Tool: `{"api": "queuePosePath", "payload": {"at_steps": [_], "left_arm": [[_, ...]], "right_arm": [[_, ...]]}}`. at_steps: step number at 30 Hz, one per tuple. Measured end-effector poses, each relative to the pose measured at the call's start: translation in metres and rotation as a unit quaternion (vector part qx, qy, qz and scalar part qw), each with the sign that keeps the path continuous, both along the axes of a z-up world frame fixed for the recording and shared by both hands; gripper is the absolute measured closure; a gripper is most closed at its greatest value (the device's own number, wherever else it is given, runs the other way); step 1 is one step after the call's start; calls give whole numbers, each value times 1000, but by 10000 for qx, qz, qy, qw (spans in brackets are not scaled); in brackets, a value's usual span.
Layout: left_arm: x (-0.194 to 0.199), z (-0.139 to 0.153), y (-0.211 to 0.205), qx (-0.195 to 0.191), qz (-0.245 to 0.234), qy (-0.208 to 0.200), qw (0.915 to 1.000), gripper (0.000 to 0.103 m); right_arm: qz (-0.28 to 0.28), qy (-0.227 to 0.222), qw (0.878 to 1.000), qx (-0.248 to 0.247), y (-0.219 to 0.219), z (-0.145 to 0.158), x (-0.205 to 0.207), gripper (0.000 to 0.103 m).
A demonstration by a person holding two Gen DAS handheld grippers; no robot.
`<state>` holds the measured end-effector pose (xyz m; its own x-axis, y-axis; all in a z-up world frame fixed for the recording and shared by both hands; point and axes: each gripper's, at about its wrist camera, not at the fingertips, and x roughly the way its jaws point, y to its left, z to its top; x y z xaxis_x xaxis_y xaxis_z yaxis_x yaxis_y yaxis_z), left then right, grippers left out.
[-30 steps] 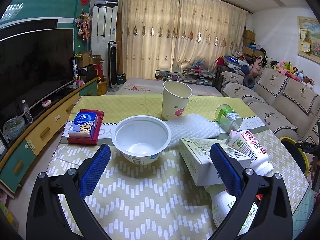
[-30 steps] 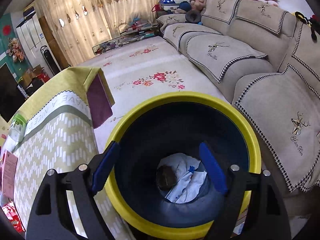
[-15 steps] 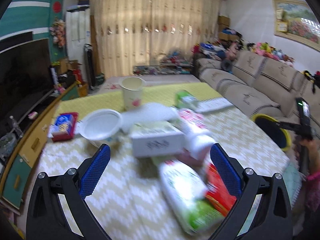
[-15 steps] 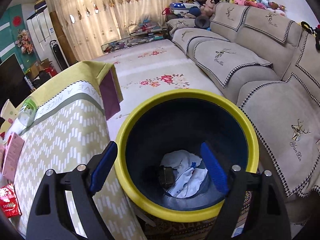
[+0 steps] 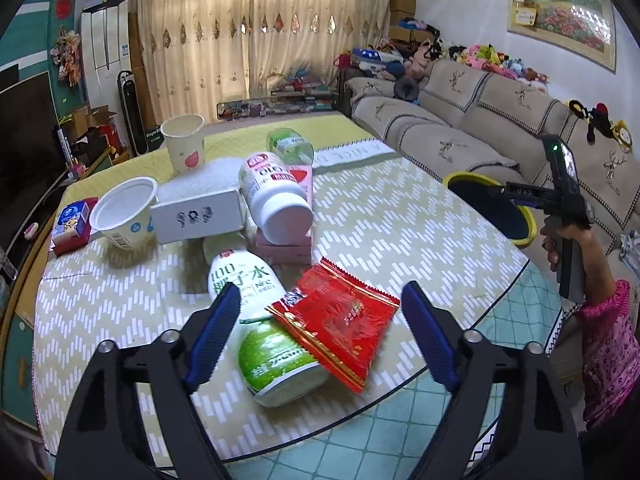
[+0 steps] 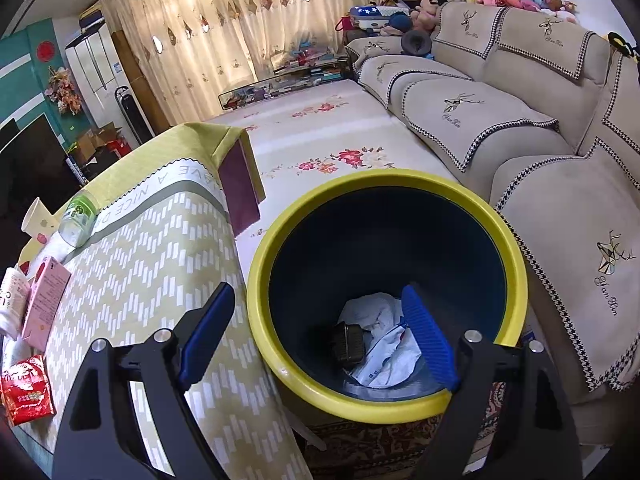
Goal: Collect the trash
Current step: 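Reach the left gripper to the red snack bag and grasp it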
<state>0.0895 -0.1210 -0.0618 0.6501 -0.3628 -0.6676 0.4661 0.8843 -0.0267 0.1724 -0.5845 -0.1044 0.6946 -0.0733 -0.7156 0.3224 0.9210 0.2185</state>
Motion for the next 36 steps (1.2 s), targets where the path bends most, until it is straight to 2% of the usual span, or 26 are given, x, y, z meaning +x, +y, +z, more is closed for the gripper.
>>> {"api": "queuePosePath", "payload": {"at_steps": [9,14,17,22,26,32,35,36], "left_arm": [[10,-10,-5,301,203,165,9992,38],[9,-12,-10,524,278,61,9982,45],[10,-13,-14,619,337,-5,9975,57],[6,-14,-21,672,221,-66,9975,88],[2,-15,-29,627,-12,-46,9980,100],[3,-22,-41,493,-372,205,9979,102],[7,-27,-49,319,-611,562,9960,100],[7,-28,-51,284,-611,635,9957,82]], "right_arm": [[-32,-21,9999,95,-5,-3,-5,22],[1,-4,9999,126,-3,-5,-3,22],[16,-17,9999,144,-4,-5,-2,22],[27,-32,9998,170,-5,-5,-2,22],[34,-37,9998,212,-5,-6,-2,22],[54,-25,9997,253,-5,-7,-1,22],[60,-9,9996,264,-6,-8,0,22],[62,-8,9996,271,-6,-9,0,22]]}}
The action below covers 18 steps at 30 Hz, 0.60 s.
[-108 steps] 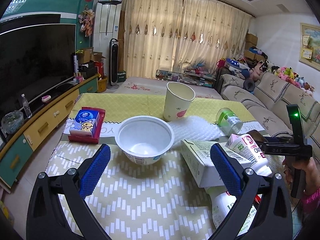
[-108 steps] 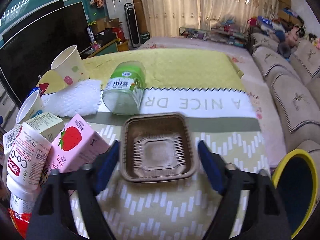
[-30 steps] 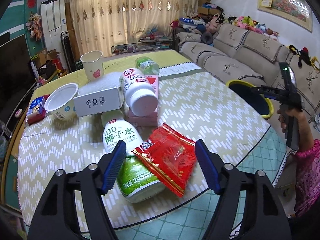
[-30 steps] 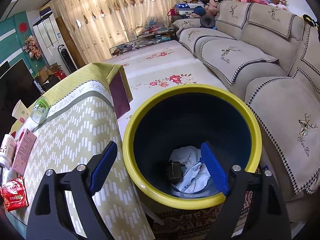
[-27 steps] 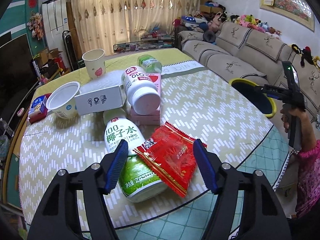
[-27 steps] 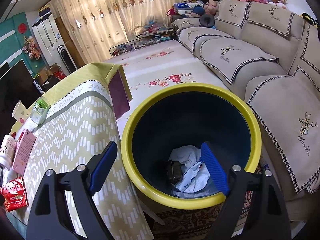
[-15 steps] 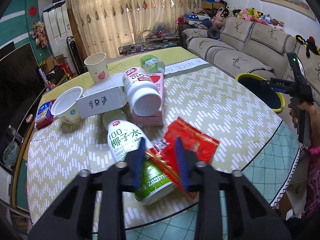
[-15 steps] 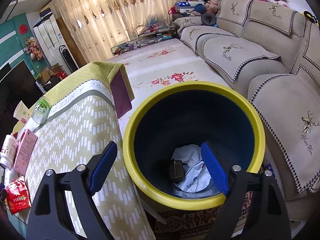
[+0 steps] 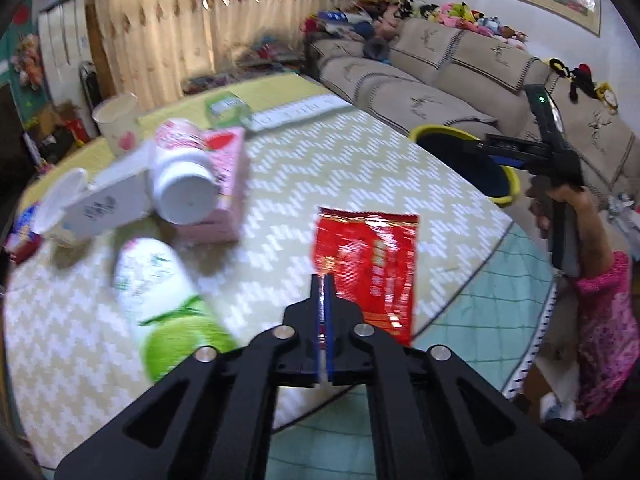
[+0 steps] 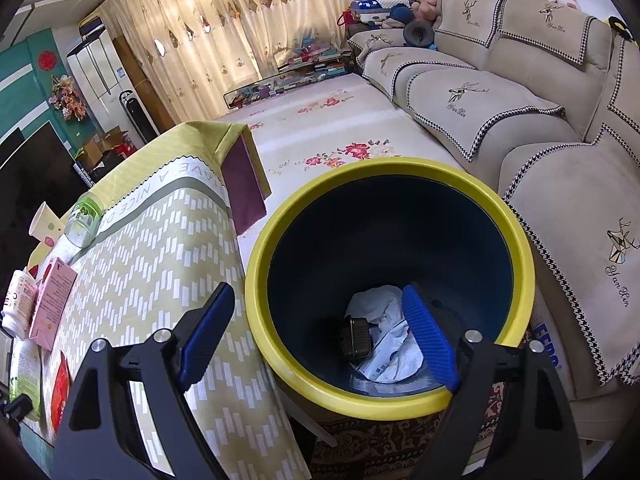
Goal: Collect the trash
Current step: 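Reach the left gripper to the red snack bag and grasp it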
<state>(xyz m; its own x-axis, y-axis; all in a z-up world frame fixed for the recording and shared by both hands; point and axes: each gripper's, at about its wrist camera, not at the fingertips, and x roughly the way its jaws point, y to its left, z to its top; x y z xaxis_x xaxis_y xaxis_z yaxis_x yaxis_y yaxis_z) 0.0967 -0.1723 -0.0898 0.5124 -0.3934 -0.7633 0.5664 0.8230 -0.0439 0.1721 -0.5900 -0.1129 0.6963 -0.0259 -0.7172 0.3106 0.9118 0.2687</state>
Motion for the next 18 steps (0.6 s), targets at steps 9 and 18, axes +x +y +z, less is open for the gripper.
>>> {"api": "queuePosePath", "payload": {"at_steps": [9,18], "left_arm": [[-9,-5,-49,398,-456,-272,9978,20],[14,-31,-64,628,-543,82,9965,47]], "right_arm": [[42,1,10000,37,-1,-3,2,22],[17,21,9999,124,-6,-9,2,22]]}}
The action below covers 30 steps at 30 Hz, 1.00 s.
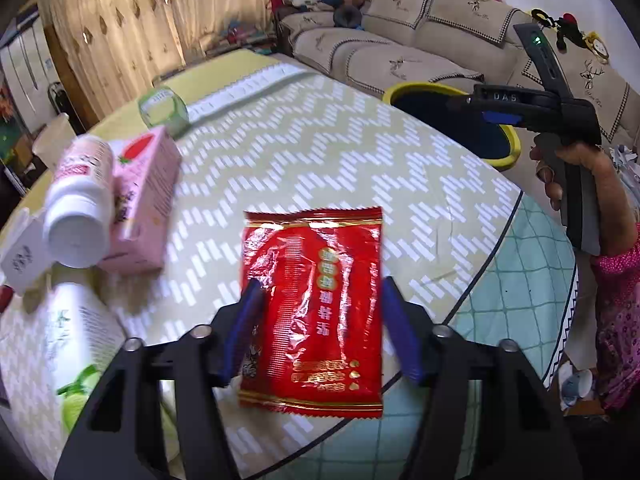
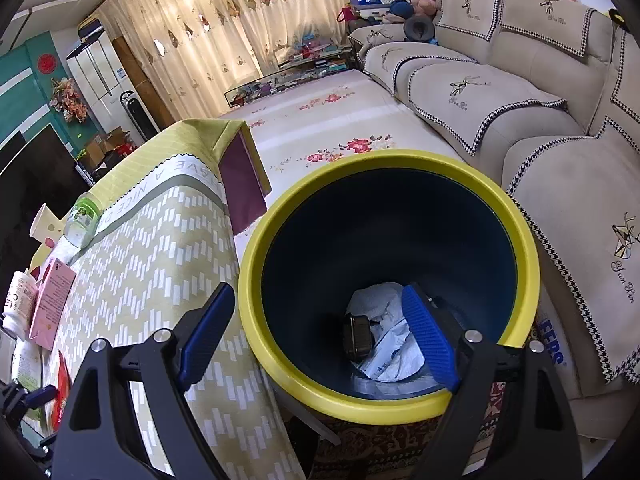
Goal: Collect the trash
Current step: 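Reach the left gripper to the red snack bag and grasp it, then carry the red snack bag with the left gripper and drop it into the bin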
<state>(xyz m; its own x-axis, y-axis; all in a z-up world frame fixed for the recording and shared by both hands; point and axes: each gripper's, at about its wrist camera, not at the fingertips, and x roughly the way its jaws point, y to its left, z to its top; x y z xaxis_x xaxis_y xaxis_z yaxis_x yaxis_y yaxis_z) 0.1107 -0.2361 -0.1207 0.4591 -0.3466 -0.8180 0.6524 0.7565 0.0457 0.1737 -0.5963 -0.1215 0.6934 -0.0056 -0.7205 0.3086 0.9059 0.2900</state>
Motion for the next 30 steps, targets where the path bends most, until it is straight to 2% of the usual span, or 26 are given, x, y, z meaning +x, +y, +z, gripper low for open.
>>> {"api": "queuePosePath", "payload": {"at_steps": [2,4,5,7,13,19,25,30], "left_arm": [[0,0,-2,-7,-35,-22,10000,57],[-1,1,-5,-10,-55,-55,10000,75],[-1,1,-5,-33,-53,-56,10000,78],[-1,3,-6,-104,-62,-34,9999,89],[0,15,-10,-369,-77,-53,9993,93],[5,28,-30,-501,-156,-146,9985,93],[11,42,-74,-689,-438,-230,9964,93],[29,47,-130,-791,-718,-125,9942,93]], "right_arm": [[0,4,10000,18,-1,-1,0,22],[0,2,10000,33,-2,-2,0,22],[1,-6,10000,48,-3,-2,0,22],[5,-29,10000,65,-3,-1,0,22],[18,-165,9998,66,-5,7,-6,22],[-65,-470,9988,-94,-12,35,-25,22],[-313,-722,9964,-322,-28,58,-49,22],[-640,-798,9939,-404,-52,64,-72,21]]}}
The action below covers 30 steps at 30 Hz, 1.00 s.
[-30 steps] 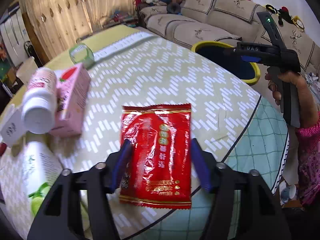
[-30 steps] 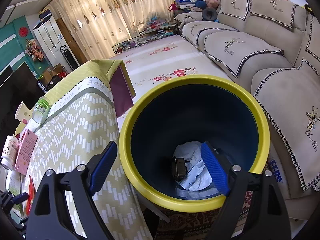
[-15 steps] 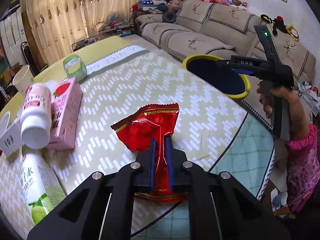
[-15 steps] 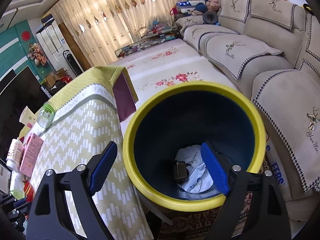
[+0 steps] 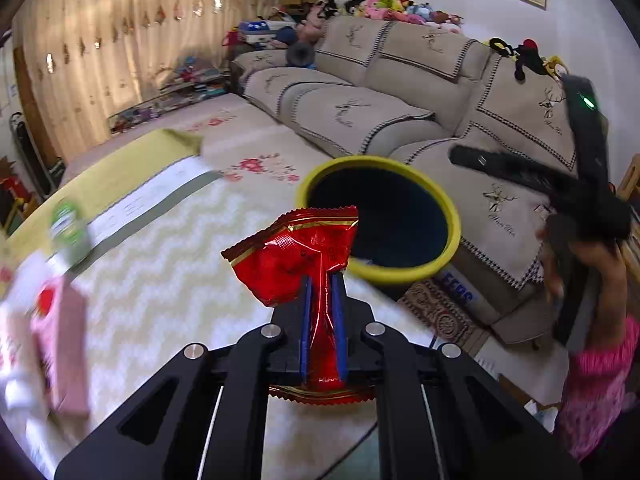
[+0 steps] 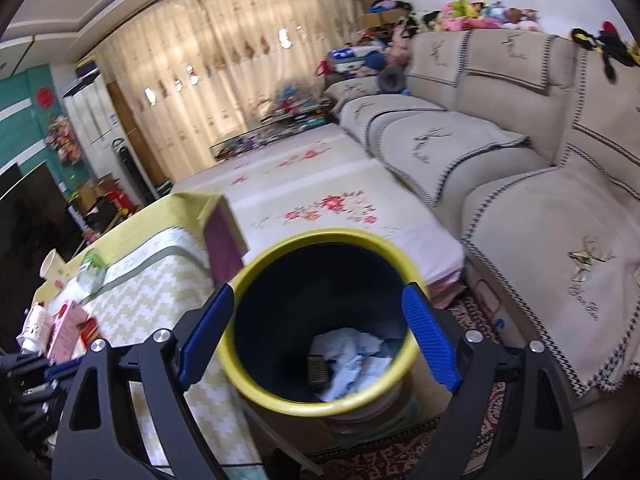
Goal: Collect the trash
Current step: 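Carry the red snack bag with the left gripper and drop it into the bin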
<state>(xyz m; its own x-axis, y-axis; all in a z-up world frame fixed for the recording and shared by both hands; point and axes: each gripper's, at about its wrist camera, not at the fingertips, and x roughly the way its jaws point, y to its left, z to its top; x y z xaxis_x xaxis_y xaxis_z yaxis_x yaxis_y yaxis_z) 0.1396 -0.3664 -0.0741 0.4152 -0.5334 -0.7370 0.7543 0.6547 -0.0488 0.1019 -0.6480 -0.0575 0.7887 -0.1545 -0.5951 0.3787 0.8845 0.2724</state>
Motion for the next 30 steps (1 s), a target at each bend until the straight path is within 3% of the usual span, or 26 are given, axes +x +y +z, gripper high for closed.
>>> {"api": "queuePosePath", "payload": {"at_steps": [11,14,17,19,24,30], "left_arm": [[43,-14,-131,408,-437,204,9980,92],[58,-25,-167,529,-491,334,9968,87],[69,-35,-192,516,-446,431,9967,71],[76,-40,-203,554,-361,326,9973,52],[89,-38,-207,468,-161,121,9987,31],[70,-1,-156,49,34,-73,10000,23]], "right_arm": [[-594,102,9982,40,-52,-11,-44,21],[-644,125,9978,79,-58,-15,-49,21],[-702,162,9973,119,-65,-20,-54,21],[-728,186,9971,134,-66,-21,-56,21],[-734,210,9971,80,-62,-19,-59,21],[-650,188,9977,47,-50,-17,-55,20]]}}
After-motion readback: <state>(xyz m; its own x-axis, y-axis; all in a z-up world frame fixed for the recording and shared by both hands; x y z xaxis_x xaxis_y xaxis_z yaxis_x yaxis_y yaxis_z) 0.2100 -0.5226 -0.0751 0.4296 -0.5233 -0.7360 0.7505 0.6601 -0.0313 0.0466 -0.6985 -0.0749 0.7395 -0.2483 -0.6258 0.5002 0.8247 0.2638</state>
